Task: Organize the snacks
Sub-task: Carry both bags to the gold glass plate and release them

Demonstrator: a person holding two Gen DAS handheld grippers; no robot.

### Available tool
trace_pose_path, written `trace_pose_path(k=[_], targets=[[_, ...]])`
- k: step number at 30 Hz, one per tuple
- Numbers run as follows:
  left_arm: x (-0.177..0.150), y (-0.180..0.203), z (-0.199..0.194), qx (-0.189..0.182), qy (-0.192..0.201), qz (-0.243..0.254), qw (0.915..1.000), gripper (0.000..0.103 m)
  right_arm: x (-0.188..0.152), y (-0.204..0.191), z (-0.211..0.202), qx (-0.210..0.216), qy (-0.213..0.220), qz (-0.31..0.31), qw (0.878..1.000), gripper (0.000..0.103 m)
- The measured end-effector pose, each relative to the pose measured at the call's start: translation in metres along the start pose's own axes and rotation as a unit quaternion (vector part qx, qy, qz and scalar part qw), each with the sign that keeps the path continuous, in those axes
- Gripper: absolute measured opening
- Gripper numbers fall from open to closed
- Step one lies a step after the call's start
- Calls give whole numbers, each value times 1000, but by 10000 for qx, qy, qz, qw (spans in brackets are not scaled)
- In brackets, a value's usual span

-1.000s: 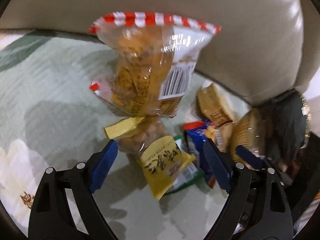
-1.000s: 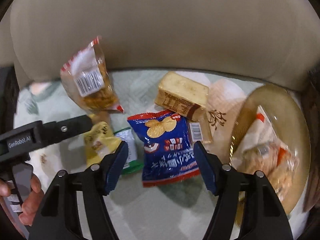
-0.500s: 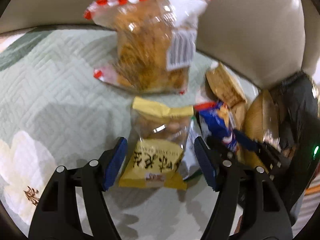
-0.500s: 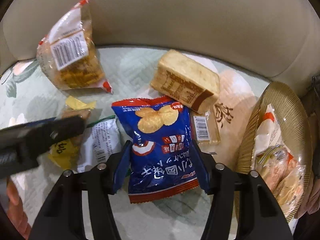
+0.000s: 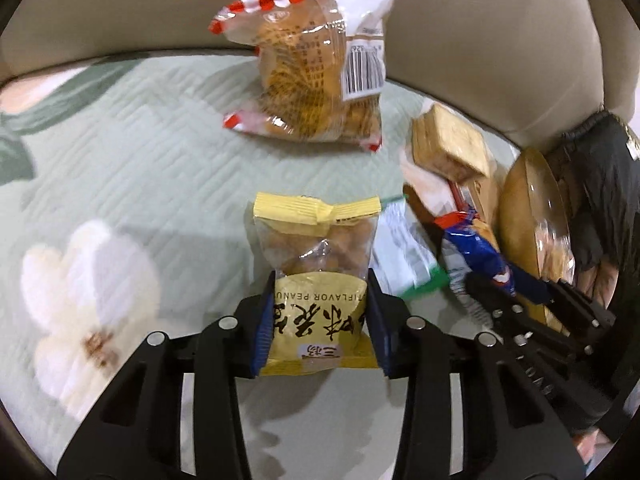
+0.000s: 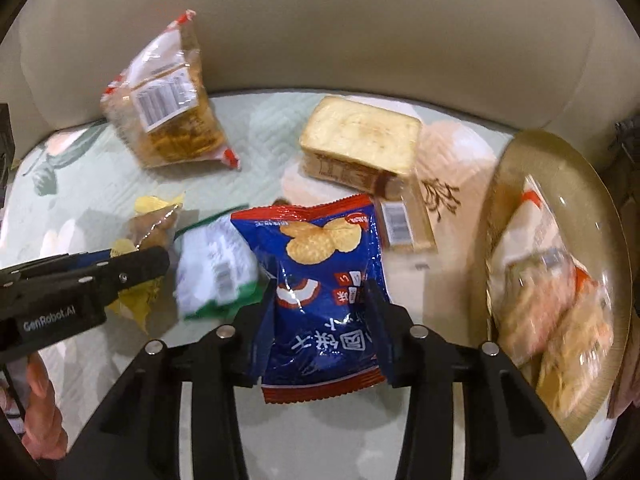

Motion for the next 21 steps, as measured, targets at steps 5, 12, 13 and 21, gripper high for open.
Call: trace_pose_path(k=[5, 12, 13, 21], targets=[[-42, -19, -27, 246, -196, 120, 9994, 40, -33, -8, -34, 393, -171, 186, 9989, 41], [-96, -41, -55, 210, -264, 24, 9994, 40, -94, -17, -60, 857, -574, 565, 9931, 41], [-102, -44, -54, 161, -298, -37, 9994, 40, -102, -18, -62, 908, -599, 620, 9921, 41], [-120, -56, -50, 419, -164, 224, 9987, 40, -129, -21, -52, 933, -621, 757, 9908, 41]])
Point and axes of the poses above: each gripper's, at about its wrist camera, not at the fingertips, and z roughly the way its jaws point, y to its right, x to its top, the point moved 9 cm from there along z, roughly the way its jaws point, and after that the axes turned 2 degrees about z, right-handed, at the moved point
